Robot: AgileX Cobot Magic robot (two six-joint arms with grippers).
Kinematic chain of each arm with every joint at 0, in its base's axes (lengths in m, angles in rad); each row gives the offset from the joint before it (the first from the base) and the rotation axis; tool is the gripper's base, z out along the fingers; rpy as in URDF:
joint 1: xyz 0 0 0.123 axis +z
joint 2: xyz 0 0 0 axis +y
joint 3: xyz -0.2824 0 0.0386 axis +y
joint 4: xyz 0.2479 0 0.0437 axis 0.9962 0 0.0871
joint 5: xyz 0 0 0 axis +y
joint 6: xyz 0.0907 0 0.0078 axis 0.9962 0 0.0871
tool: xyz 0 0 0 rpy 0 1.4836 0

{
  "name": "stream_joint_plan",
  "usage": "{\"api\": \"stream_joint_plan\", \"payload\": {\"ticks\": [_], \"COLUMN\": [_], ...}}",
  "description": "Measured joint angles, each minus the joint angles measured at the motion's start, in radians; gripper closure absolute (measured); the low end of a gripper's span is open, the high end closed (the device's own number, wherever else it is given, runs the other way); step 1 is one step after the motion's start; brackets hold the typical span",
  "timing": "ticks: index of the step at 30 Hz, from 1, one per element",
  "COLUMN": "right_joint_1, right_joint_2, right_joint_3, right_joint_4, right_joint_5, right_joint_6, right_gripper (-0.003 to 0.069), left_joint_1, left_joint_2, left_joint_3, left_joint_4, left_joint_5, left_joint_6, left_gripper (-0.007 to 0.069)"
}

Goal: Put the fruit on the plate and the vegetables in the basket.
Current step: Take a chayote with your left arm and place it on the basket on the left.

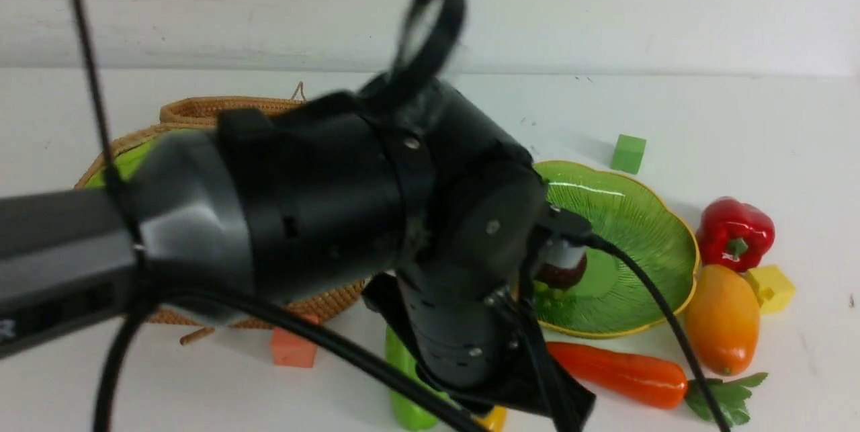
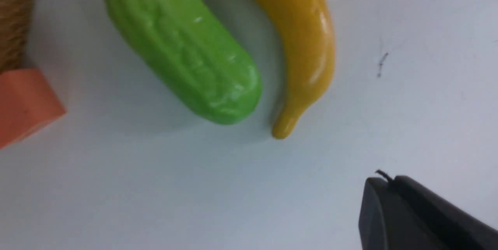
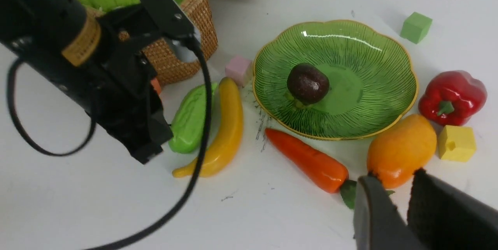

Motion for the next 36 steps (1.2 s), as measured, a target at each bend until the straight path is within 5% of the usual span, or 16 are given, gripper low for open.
{"api": "stream_joint_plan", "payload": {"ticks": [17,26,33,36], "right_joint_1": [0.000,0.000,0.000,0.000], "right_joint_2": [0.000,0.000,0.000,0.000], "right_joint_3": [0.000,0.000,0.000,0.000], "right_joint_4": [0.000,0.000,0.002,0.016], "right_joint_5": [0.015,0.015,0.015,0.015], "right_joint_6": [-0.030,-0.045,-0.048,-0.048], "right_gripper": [0.0497,0.0491,0.0489,0.0489], "left_joint_1": [0.195,0.197,0.197,0.197], "left_joint_2": [0.128,0.250,0.299,0.299], "left_joint_3": [-0.001,-0.001,-0.002,-0.002], "left_joint_4": [0.034,0.072,0.080,0.080], "left_joint_5": [-0.050,-0.102,-0.092,-0.038], "left_joint_6": [-0.234,-0.238,-0.243,-0.245], "left_gripper": [0.0023,0.0009,0.0169,0.0170]}}
